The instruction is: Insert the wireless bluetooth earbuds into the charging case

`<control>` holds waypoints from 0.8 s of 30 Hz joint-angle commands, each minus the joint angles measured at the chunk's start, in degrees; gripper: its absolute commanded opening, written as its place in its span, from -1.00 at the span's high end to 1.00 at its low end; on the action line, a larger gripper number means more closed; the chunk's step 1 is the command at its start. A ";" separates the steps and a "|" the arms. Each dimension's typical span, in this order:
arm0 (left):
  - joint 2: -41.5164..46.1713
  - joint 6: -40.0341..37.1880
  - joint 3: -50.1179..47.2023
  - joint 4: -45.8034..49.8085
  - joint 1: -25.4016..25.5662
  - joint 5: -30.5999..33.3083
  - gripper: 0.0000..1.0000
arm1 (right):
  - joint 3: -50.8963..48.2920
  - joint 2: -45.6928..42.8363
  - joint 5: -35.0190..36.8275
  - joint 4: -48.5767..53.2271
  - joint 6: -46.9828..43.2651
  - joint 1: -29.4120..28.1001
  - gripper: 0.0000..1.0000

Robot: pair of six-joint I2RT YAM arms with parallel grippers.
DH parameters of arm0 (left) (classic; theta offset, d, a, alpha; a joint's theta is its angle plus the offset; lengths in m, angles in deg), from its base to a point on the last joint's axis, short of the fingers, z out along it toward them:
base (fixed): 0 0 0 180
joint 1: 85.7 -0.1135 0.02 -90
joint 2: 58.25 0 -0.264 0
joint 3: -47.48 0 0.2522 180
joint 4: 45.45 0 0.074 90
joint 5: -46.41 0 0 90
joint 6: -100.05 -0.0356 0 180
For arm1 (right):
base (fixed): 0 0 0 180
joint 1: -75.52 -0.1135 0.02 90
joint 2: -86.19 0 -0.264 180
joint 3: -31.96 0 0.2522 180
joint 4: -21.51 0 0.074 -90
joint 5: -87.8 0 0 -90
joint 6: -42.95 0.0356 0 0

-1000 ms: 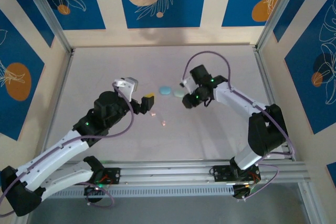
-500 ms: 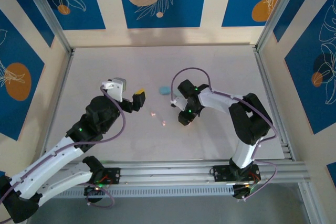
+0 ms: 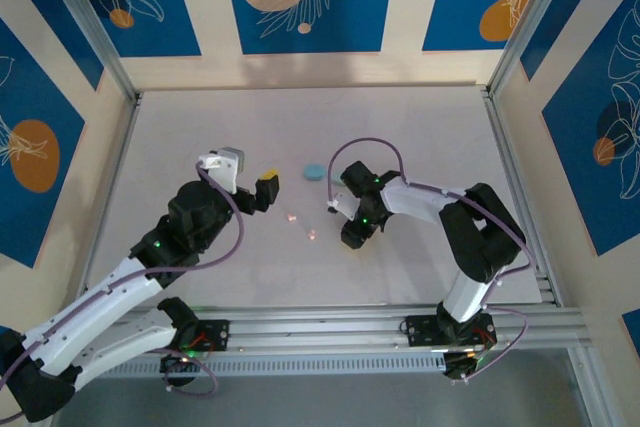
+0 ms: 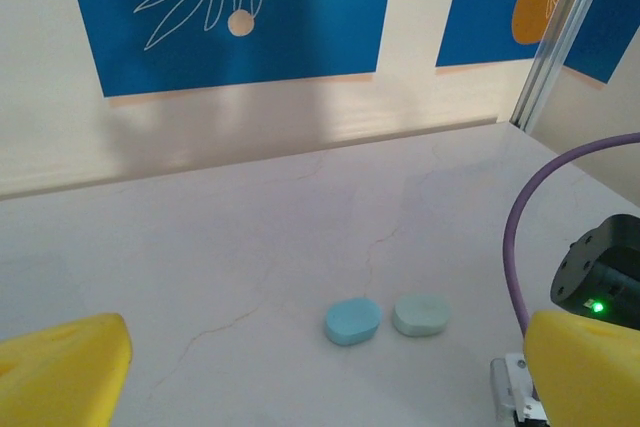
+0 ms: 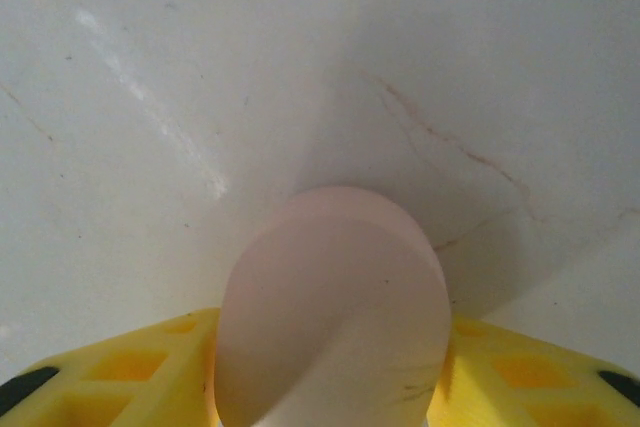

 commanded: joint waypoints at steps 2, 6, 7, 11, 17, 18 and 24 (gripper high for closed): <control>-0.56 0.78 0.50 -1.50 -0.50 -0.88 -1.00 | -2.12 -1.77 0.86 -2.60 0.04 -0.24 -0.05; -0.69 0.98 0.50 -1.38 -0.51 -1.11 -1.00 | -2.98 -2.76 0.33 -3.37 -0.07 -0.50 0.17; -0.78 1.10 0.49 -1.21 -0.54 -1.09 -1.00 | -3.47 -3.90 0.53 -3.91 -0.23 -0.72 0.23; -2.66 2.20 1.89 1.31 -0.92 -2.16 -1.00 | -6.13 -12.54 -3.55 -8.31 -1.31 -1.19 0.33; -8.78 6.22 5.81 3.54 -4.19 -17.40 -1.00 | -12.62 -31.75 -13.68 -17.70 -9.75 -1.34 0.37; -10.06 6.69 6.62 3.12 -4.63 -20.67 -1.00 | -13.95 -34.96 -14.85 -19.64 -11.96 -1.47 0.37; -16.51 9.05 11.62 -0.57 -5.42 -42.64 -1.00 | -13.65 -43.62 -13.77 -22.36 -15.89 -2.15 0.38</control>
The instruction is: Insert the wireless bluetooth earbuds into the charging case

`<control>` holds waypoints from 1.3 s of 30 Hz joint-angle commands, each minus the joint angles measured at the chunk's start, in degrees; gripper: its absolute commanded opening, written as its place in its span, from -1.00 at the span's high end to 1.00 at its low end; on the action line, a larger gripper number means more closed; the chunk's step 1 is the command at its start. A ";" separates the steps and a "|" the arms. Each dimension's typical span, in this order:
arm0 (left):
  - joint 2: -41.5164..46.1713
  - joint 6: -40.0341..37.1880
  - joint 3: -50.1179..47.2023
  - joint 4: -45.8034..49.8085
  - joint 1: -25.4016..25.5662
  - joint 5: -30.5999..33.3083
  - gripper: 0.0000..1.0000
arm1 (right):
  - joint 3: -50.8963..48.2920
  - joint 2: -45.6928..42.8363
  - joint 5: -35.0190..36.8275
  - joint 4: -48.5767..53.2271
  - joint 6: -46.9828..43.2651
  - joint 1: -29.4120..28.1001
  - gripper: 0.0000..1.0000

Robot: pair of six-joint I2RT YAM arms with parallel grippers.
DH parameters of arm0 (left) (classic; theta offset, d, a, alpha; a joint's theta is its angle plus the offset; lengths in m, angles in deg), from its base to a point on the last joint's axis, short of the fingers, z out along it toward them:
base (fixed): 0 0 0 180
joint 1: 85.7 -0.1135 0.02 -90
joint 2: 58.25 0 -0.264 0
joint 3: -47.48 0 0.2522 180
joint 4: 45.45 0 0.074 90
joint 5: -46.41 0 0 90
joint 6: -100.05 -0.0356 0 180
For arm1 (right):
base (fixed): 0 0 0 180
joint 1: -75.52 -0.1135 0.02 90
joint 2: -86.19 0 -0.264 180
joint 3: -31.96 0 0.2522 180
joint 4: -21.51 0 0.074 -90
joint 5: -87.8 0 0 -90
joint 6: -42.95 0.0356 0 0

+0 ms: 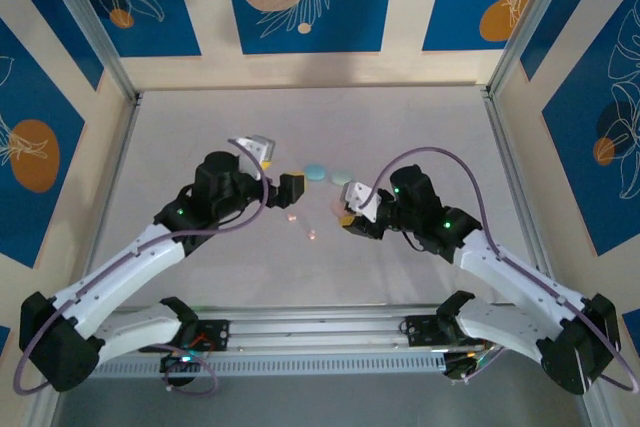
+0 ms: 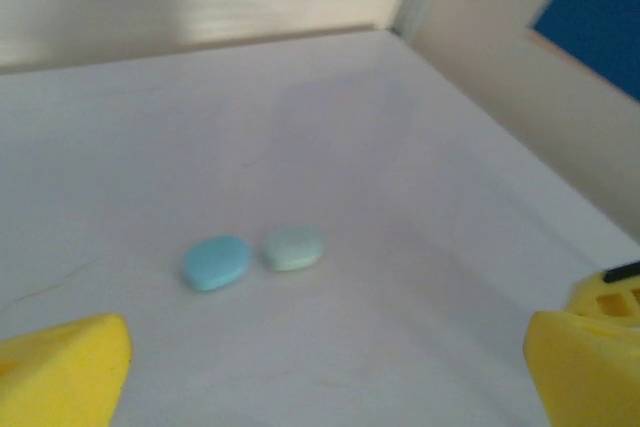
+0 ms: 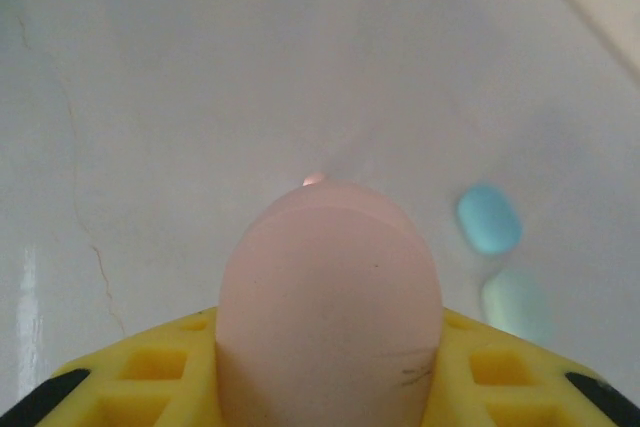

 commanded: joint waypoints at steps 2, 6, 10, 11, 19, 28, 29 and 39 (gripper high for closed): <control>-2.55 2.98 3.95 -5.12 -0.28 -21.38 -0.96 | 2.15 -0.76 -0.64 -1.39 -4.09 -0.86 0.37; -5.69 3.84 6.75 -2.34 -0.11 -26.25 -0.81 | 2.80 -0.41 2.09 -4.23 -3.99 -1.61 0.36; -8.31 4.13 8.12 -0.47 0.42 -27.88 -0.74 | 3.72 0.75 3.44 -6.60 -2.93 -2.04 0.36; -8.68 4.21 8.16 -0.54 0.66 -27.94 -0.74 | 3.98 1.02 3.47 -6.87 -2.78 -2.05 0.36; -11.20 4.61 8.84 -0.51 1.70 -28.87 -0.65 | 4.98 2.30 3.75 -8.90 -1.09 -2.16 0.35; -13.86 7.13 10.40 -0.90 2.44 -27.45 -0.34 | 5.00 2.29 2.68 -10.31 -1.20 -2.56 0.35; -14.18 7.34 10.61 -0.98 2.61 -27.51 -0.32 | 5.00 2.31 2.78 -10.65 -1.16 -2.61 0.35; -15.38 6.86 12.21 1.73 3.51 -25.31 0.19 | 6.04 2.75 4.81 -11.25 -2.10 -3.02 0.31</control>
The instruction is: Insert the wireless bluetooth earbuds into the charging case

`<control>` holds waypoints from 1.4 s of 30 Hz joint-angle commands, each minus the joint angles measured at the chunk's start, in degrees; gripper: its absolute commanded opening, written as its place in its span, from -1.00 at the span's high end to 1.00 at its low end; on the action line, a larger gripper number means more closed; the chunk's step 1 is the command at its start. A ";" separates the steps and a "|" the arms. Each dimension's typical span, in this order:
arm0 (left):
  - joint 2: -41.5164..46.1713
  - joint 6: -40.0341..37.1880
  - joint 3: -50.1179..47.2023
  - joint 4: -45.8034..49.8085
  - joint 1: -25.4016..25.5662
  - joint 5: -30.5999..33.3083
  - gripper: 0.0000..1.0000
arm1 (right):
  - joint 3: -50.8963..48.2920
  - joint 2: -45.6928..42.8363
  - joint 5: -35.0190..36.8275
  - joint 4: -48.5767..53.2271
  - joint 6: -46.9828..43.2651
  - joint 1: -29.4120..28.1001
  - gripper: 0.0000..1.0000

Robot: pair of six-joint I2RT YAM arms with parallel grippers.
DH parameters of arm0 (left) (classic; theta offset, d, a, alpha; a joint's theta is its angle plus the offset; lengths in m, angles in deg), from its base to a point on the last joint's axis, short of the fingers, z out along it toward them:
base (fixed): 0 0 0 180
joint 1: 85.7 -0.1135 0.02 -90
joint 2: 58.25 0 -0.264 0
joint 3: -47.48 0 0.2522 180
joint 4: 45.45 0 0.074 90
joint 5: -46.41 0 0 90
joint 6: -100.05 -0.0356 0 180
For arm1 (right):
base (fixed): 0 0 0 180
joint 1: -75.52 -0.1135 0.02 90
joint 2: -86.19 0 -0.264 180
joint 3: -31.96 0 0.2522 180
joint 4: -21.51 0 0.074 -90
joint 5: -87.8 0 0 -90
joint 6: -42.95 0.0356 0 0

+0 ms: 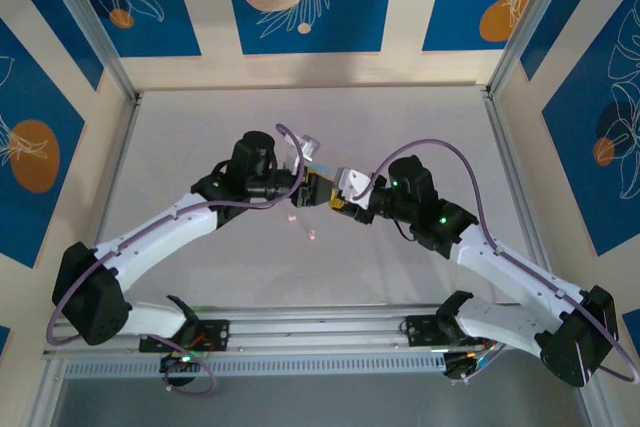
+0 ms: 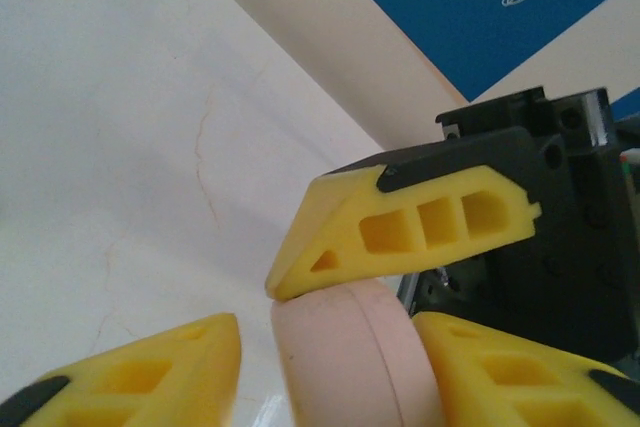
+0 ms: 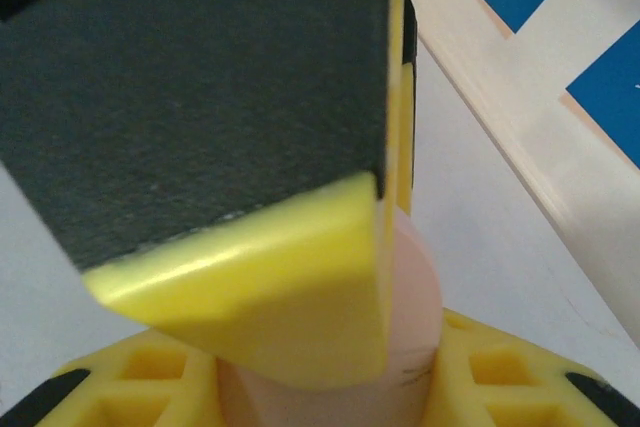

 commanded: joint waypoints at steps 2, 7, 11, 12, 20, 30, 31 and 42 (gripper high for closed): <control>0.61 0.10 2.24 1.85 0.37 2.10 0.31 | 2.58 -0.67 0.35 -1.65 -1.22 -0.48 0.29; 2.66 8.35 0.59 -2.91 0.00 5.63 0.58 | 0.24 -3.24 1.82 -5.63 -0.41 0.00 0.05; 5.24 20.54 -4.34 -14.98 -1.00 6.62 0.67 | -2.26 -4.97 -2.15 -9.54 1.54 1.73 -0.15; 5.42 23.56 -5.69 -18.31 -1.24 6.63 0.68 | -2.95 -5.29 -3.12 -10.95 2.27 2.47 -0.15; 4.45 36.54 -7.97 -28.51 -1.56 2.93 0.69 | -5.39 -5.03 -14.42 -19.46 7.81 10.20 -0.14; 4.34 36.86 -5.63 -26.76 -1.56 -0.27 0.68 | -0.81 -1.10 -24.90 -19.00 8.41 13.86 -0.11; 4.32 36.85 -5.58 -26.66 -1.55 -0.31 0.68 | -0.42 -0.62 -25.71 -19.26 8.58 13.86 -0.11; 4.40 36.49 -5.08 -25.62 -1.55 -0.65 0.68 | 1.84 1.86 -27.31 -19.63 9.97 13.86 0.15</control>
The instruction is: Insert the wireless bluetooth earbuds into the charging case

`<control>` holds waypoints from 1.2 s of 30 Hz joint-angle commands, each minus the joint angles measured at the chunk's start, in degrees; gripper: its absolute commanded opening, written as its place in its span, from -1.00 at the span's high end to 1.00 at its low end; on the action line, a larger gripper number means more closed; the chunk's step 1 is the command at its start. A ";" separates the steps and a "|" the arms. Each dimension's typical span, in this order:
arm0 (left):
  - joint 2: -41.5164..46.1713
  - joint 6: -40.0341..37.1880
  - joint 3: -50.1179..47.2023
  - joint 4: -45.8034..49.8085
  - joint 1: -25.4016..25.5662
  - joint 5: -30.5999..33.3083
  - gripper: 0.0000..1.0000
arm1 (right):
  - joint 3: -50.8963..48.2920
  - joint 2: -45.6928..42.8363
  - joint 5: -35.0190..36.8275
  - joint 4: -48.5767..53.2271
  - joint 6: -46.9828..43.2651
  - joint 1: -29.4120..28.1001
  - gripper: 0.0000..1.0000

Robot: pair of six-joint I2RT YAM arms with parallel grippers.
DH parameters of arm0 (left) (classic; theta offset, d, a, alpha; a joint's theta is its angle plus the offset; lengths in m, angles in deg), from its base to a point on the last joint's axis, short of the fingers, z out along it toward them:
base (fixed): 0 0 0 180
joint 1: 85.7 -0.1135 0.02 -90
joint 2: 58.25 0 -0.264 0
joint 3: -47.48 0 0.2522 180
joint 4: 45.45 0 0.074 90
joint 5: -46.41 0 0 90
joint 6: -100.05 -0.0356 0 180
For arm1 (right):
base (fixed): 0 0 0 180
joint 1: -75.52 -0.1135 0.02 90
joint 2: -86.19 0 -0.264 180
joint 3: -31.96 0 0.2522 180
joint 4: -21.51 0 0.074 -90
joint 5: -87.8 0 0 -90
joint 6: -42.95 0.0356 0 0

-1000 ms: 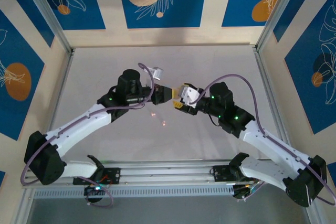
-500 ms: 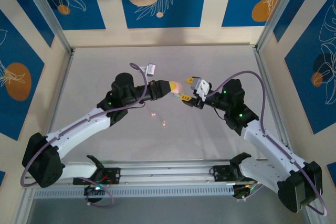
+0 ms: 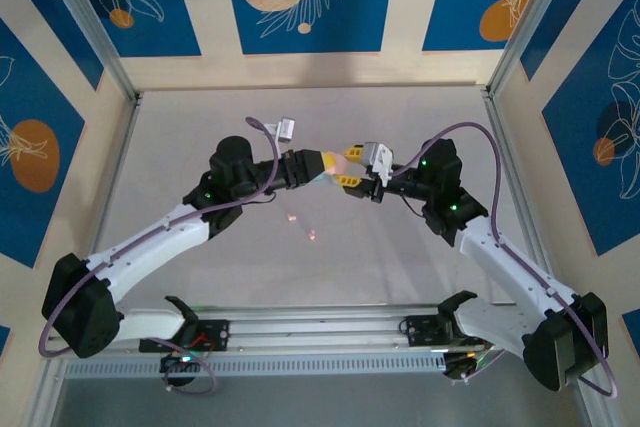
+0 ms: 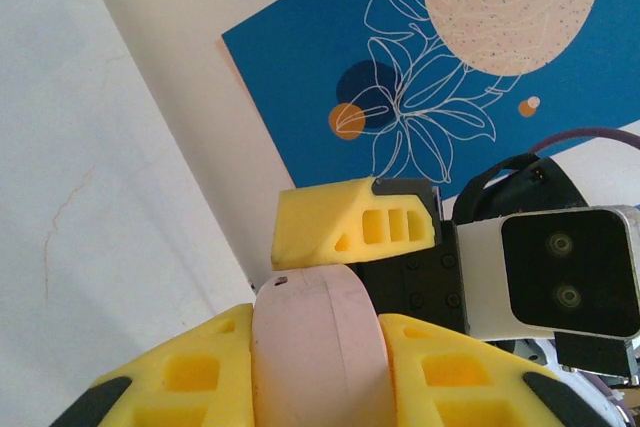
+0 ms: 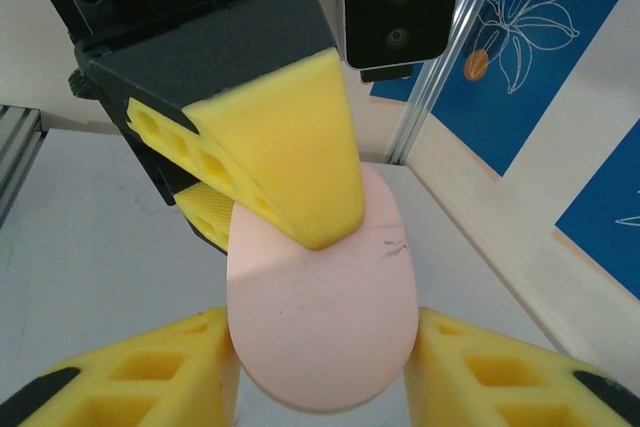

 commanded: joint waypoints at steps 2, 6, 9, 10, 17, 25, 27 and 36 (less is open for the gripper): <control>-0.15 0.27 1.81 -0.61 -0.11 -2.40 0.68 | 2.10 0.31 -1.35 -1.59 1.13 0.10 0.16; -0.24 -0.16 1.90 -0.32 -0.11 -2.37 0.61 | 2.49 0.04 -2.23 -0.62 1.50 0.14 0.28; -0.04 -1.73 1.89 -0.16 -0.16 -2.25 0.44 | 3.51 0.24 -4.39 2.24 1.59 0.31 0.29; 0.08 -2.59 1.82 -0.16 -0.13 -2.18 0.34 | 3.84 0.37 -5.27 3.40 1.67 0.44 0.29; 5.11 -19.56 -0.67 1.22 -0.21 1.29 -0.37 | 8.60 2.59 -13.01 15.22 5.15 1.35 0.29; 10.02 -48.27 -5.51 -0.94 -0.16 -5.15 -0.46 | 16.75 7.62 -23.33 27.02 10.47 2.94 0.30; 10.59 -54.74 -5.75 1.71 -0.11 -5.83 -0.40 | 17.44 8.03 -25.69 27.11 10.91 2.94 0.29; 9.87 -57.82 -5.49 0.73 -0.15 -6.82 -0.21 | 18.42 8.57 -27.11 27.28 10.69 2.71 0.29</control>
